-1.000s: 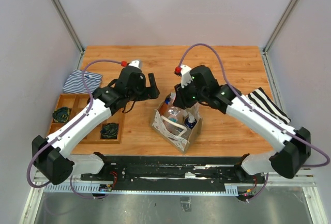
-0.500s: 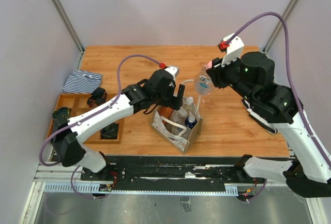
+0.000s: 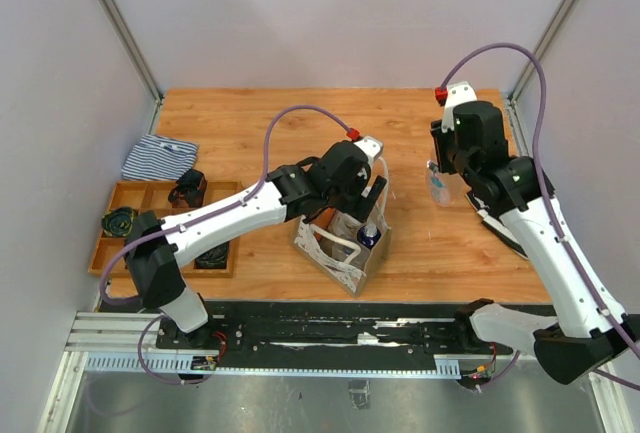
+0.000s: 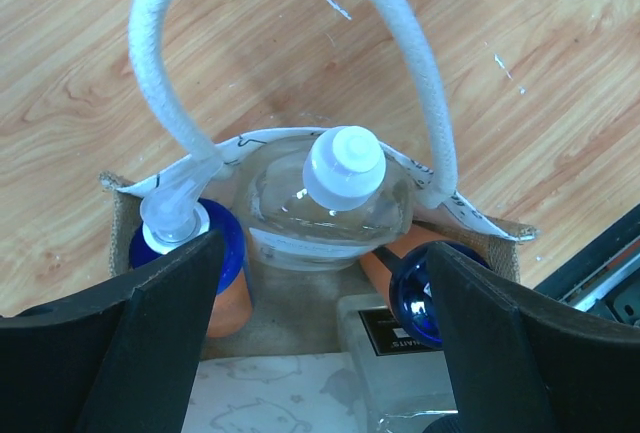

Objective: Take the personal care products out of the canvas bag

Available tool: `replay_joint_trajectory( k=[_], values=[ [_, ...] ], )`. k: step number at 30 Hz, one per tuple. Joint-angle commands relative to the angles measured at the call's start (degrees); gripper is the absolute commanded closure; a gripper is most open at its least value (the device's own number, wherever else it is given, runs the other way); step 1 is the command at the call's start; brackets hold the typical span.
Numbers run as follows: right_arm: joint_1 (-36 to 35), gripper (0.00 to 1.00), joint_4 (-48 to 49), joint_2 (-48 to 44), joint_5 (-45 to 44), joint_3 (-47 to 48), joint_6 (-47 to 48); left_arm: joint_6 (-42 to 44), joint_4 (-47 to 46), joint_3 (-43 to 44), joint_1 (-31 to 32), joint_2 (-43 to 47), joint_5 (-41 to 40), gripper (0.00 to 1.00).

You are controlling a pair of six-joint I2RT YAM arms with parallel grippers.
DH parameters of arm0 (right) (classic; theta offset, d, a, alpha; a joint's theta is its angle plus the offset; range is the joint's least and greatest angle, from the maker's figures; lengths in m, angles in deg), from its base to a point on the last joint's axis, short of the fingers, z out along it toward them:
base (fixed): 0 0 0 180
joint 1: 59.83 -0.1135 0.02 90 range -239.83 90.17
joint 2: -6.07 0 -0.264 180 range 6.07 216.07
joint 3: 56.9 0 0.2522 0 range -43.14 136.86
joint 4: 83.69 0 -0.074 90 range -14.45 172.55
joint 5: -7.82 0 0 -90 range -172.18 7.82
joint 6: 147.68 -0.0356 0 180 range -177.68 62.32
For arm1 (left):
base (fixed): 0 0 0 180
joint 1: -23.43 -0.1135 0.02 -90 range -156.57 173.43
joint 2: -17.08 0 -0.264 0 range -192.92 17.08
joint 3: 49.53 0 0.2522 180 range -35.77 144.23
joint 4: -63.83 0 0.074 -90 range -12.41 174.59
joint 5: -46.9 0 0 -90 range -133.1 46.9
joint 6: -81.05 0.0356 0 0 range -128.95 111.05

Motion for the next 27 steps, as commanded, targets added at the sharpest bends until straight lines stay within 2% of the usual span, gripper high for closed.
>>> replay_joint_trajectory(
  k=[1, 4, 8, 12, 19, 21, 25, 27],
  values=[
    [5.06, 0.99, 8.97, -2.29, 4.82, -4.97, -3.71, 2.9, -1.73, 2.08, 1.45, -1.84, -2.86, 0.14],
    [6.26, 0.99, 11.42, -2.26, 6.38, -8.81, -5.05, 2.65, -2.82, 1.76, 1.79, -2.68, -4.87, 0.21],
    [6.59, 0.99, 12.84, -0.57, 7.75, -11.14, -5.74, 2.34, -9.97, -2.73, 1.89, -0.73, -4.0, 0.24],
    [6.61, 0.99, 13.8, 0.03, 8.77, -13.23, -6.48, 1.49, -10.53, -2.43, 1.98, -3.03, -5.86, 0.29],
    [6.61, 0.99, 17.02, -2.77, 10.46, -20.09, -8.1, -1.37, -20.42, -8.83, 2.9, -1.82, -12.46, 0.29],
    [6.61, 0.99, 17.05, -2.8, 10.62, -21.25, -8.45, -1.62, -20.52, -8.4, 3.03, -2.85, -12.65, 0.3],
    [6.61, 0.92, 16.99, -3.55, 12.24, -23.13, -9.2, -2.87, -23.26, -10.66, 3.45, -2.67, -13.63, 0.41],
    [6.61, 0.82, 16.86, -4.34, 12.45, -24.14, -9.59, -3.18, -25.7, -12.45, 3.78, -1.09, -14.13, 0.48]
  ],
)
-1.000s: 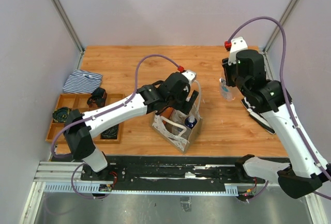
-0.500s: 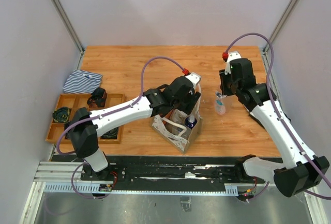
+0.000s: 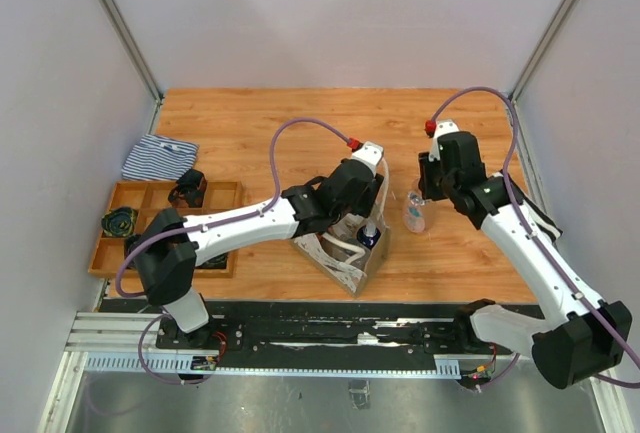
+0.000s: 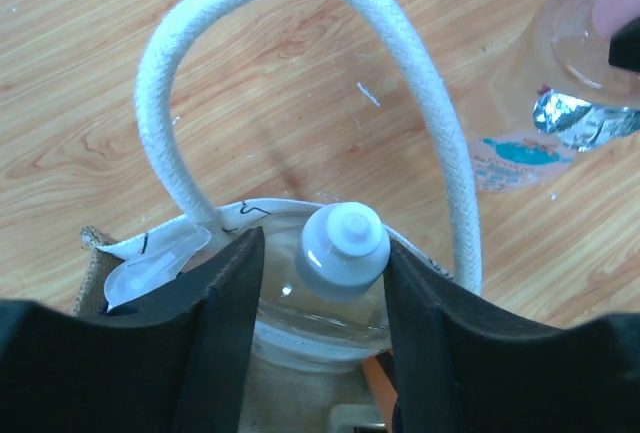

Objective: Take the personal care products out of the canvas bag

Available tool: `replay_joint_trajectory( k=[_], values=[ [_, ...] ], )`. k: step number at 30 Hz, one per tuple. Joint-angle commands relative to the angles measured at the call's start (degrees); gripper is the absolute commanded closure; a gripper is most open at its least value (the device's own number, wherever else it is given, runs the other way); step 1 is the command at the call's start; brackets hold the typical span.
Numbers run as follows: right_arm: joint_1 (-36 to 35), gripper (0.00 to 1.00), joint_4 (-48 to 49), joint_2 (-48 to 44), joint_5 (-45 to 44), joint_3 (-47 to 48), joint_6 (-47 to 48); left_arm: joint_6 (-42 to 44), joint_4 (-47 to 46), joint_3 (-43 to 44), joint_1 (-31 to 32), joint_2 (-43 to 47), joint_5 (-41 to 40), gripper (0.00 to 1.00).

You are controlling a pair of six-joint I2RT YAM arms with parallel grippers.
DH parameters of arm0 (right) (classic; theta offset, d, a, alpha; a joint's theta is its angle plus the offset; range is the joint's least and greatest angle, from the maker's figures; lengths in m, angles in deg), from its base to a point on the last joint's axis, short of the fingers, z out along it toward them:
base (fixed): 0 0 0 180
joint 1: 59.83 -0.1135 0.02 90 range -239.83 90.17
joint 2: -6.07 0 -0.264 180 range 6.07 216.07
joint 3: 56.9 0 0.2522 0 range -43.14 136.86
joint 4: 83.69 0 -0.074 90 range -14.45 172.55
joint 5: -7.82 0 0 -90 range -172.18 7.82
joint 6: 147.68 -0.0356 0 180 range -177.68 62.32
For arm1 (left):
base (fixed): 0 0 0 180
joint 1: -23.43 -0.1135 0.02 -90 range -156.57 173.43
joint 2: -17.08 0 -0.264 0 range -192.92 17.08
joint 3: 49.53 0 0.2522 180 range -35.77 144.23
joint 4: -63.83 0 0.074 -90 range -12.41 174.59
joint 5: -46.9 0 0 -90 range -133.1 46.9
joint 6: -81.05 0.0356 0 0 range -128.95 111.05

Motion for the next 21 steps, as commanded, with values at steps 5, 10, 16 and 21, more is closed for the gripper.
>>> replay_joint_trajectory(
  k=[5, 10, 16, 21],
  values=[
    [0.77, 0.29, 4.02, -6.35, 1.11, -1.87, -2.66, -1.21, -6.48, -3.41, 1.15, 3.96, -2.6, 0.94],
    [0.2, 0.15, 0.94, -9.84, 3.9, -0.25, -2.16, -1.81, -4.55, -2.24, 1.18, 8.2, -4.94, 0.99],
    [-13.49, 0.34, -3.1, -12.33, 2.2, 3.34, -1.43, -0.78, 1.35, 3.59, 1.22, 14.76, -8.86, 1.0],
    [-24.87, 0.32, -3.49, -11.71, -3.8, 3.74, -1.04, 0.16, 5.73, 10.57, 1.23, 18.73, -13.4, 1.0]
  ],
)
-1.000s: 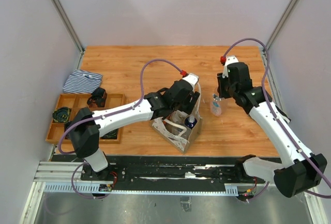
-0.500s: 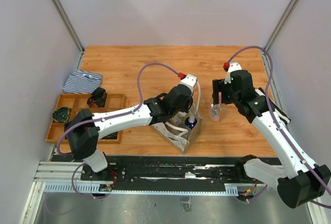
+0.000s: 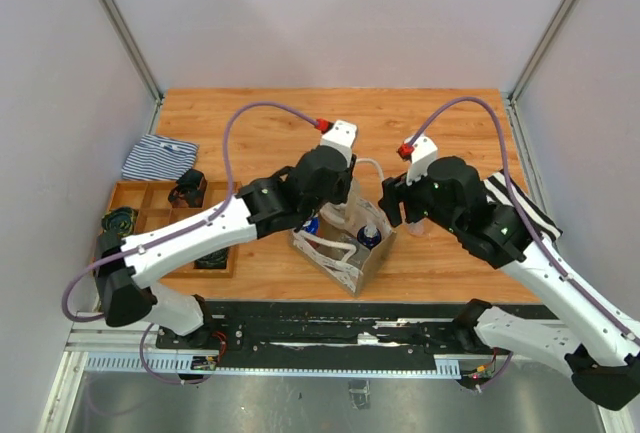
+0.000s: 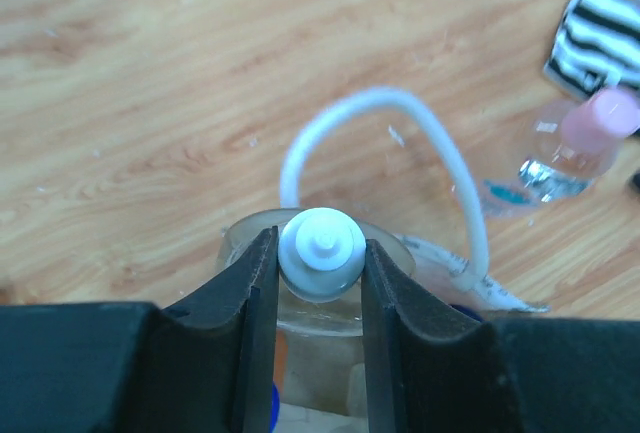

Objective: Take the personal care products out of the canvas bag

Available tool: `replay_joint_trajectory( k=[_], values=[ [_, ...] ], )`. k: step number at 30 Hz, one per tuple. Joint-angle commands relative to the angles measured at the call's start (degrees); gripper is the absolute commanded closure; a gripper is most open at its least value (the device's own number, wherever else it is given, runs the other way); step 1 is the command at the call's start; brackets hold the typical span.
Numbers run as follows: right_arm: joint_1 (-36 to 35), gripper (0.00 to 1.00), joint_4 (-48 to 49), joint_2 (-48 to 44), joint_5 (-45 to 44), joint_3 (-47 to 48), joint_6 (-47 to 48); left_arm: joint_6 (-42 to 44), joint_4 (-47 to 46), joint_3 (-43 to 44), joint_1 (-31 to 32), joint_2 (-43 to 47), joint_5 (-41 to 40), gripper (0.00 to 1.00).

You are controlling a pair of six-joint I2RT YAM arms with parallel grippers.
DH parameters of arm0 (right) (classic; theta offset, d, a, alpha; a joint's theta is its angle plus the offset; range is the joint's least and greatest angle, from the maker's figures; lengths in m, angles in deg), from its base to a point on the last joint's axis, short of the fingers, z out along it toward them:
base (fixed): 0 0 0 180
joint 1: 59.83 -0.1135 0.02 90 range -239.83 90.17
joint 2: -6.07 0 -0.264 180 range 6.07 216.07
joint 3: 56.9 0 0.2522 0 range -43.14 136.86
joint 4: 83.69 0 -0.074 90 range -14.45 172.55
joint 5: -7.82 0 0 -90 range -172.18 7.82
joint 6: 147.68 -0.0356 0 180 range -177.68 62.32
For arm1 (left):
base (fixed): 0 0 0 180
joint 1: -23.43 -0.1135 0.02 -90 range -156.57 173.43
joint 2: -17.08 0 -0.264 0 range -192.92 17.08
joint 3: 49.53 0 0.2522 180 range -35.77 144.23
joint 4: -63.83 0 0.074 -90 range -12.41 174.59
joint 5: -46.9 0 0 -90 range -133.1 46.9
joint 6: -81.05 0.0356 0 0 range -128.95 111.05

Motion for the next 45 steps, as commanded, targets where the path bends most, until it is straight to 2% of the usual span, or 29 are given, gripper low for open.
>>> replay_joint_trajectory(
  k=[1, 3, 6, 10, 16, 20, 25, 30, 41, 45],
  values=[
    [-6.34, 0.3, -1.83, 0.27, -4.7, 1.39, 0.7, 1.14, -1.88, 10.58, 0.3, 6.98, -7.84, 0.99],
    [-7.03, 0.26, -0.92, 1.17, -3.29, 1.27, 0.8, 1.4, -0.53, 13.27, 0.28, 8.47, -10.69, 1.0],
    [-8.58, 0.27, 0.35, 2.65, -2.19, 1.15, 0.45, 2.75, 0.38, 16.65, 0.3, 10.38, -15.21, 1.0],
    [-10.95, 0.45, 0.76, 5.03, -1.61, 2.01, -0.09, 7.17, 0.12, 20.92, 0.3, 11.87, -24.13, 0.99],
    [-13.24, 0.46, 0.31, 7.72, -2.45, 1.26, -1.28, 12.05, -2.0, 19.92, 0.17, 12.78, -36.34, 0.99],
    [-13.65, 0.45, -0.22, 8.07, -2.84, -0.86, -3.53, 9.49, -3.68, 12.62, -0.34, 15.33, -35.28, 1.0],
    [-13.89, 0.46, -1.41, 7.48, -3.13, -3.36, -5.8, 0.82, -3.19, 1.36, -5.74, 18.03, -27.68, 1.0],
    [-13.94, 0.45, -3.33, 7.6, -3.7, -4.75, -7.5, -0.49, -10.96, -11.24, -7.24, 21.33, -27.63, 1.0],
    [-13.98, 0.45, -3.25, 11.24, -1.08, -7.31, -9.27, -7.32, -12.89, -20.73, -8.13, 20.01, -26.45, 0.99],
    [-13.98, 0.45, -2.69, 12.63, -2.57, -7.81, -9.42, -9.03, -12.37, -22.72, -8.14, 19.34, -26.72, 0.99]
  ],
)
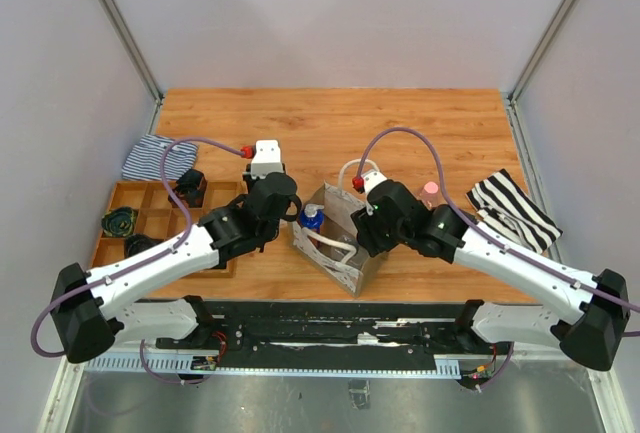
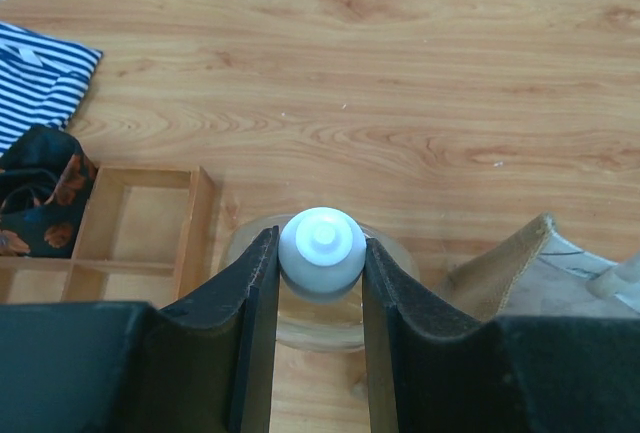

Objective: Take the personal care products out of the canvas bag

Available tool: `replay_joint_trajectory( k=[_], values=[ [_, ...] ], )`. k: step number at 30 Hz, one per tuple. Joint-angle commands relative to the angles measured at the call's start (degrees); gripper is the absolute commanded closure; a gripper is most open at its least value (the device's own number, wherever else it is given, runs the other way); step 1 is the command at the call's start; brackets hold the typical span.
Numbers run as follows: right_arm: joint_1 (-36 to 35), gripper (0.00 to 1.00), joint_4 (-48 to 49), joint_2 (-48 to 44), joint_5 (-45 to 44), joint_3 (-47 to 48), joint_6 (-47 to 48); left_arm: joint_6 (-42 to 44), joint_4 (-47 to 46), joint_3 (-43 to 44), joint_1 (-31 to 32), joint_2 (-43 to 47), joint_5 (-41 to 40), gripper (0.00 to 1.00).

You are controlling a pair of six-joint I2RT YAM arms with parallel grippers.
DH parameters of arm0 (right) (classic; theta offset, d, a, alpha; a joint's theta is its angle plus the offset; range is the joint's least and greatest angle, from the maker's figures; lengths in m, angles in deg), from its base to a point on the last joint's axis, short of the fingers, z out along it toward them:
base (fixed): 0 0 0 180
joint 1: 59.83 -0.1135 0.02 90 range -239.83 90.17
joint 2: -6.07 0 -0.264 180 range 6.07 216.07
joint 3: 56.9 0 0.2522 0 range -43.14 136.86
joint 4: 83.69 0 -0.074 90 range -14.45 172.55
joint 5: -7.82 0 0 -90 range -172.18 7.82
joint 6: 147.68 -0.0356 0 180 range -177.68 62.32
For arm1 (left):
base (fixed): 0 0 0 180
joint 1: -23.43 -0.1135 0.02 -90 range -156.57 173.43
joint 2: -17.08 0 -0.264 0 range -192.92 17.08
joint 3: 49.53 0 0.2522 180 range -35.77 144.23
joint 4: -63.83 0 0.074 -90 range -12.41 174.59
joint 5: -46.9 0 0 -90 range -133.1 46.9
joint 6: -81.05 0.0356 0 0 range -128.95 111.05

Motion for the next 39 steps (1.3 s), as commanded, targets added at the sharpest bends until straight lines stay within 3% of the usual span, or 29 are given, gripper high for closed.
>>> replay_joint_trajectory(
  k=[1, 4, 9, 11, 15, 20, 23, 30, 35, 39],
  values=[
    [-0.92, 0.45, 0.48, 1.11, -1.3, -0.9, -1.31, -3.64, -6.5, -0.37, -0.35, 1.17, -3.04, 0.99],
    [-0.91, 0.48, 1.88, 1.91, -1.08, -1.04, -0.81, -4.51, -5.77, -1.19, -0.35, 1.52, -2.81, 0.98],
    [-0.91, 0.91, 2.06, 3.49, -0.62, 0.74, -0.13, -6.17, -4.71, -2.54, -0.35, 2.55, -1.91, 0.92],
    [-0.91, 0.99, 1.6, 3.56, -0.69, 1.76, 0.19, -7.0, -4.33, -3.16, -0.35, 3.01, -1.44, 0.92],
    [-0.91, 0.99, 0.33, 2.84, -2.1, 4.51, 1.7, -8.57, -4.02, -4.73, -0.35, 3.99, -0.44, 0.91],
    [-0.9, 0.61, -0.89, 3.7, -2.33, 7.19, 3.29, -9.71, -3.52, -5.66, -0.35, 4.34, 0.69, 0.84],
    [-0.82, 0.55, 1.56, 4.61, 0.05, 6.85, 4.75, -10.82, -2.68, -6.39, -0.35, 4.01, 1.35, 0.76],
    [-0.82, 0.54, 1.83, 8.89, 2.46, 11.25, 6.88, -15.52, 0.46, -8.45, -0.35, 4.13, 3.4, 0.58],
    [-0.92, 0.55, 1.8, 6.11, 2.21, 13.09, 6.97, -16.39, 3.02, -7.06, -0.35, 7.06, 2.75, 0.38],
    [-0.91, 0.54, 1.43, 3.36, 5.99, 13.64, 6.35, -15.94, 4.8, -4.06, -0.39, 9.41, 2.99, 0.29]
  ],
)
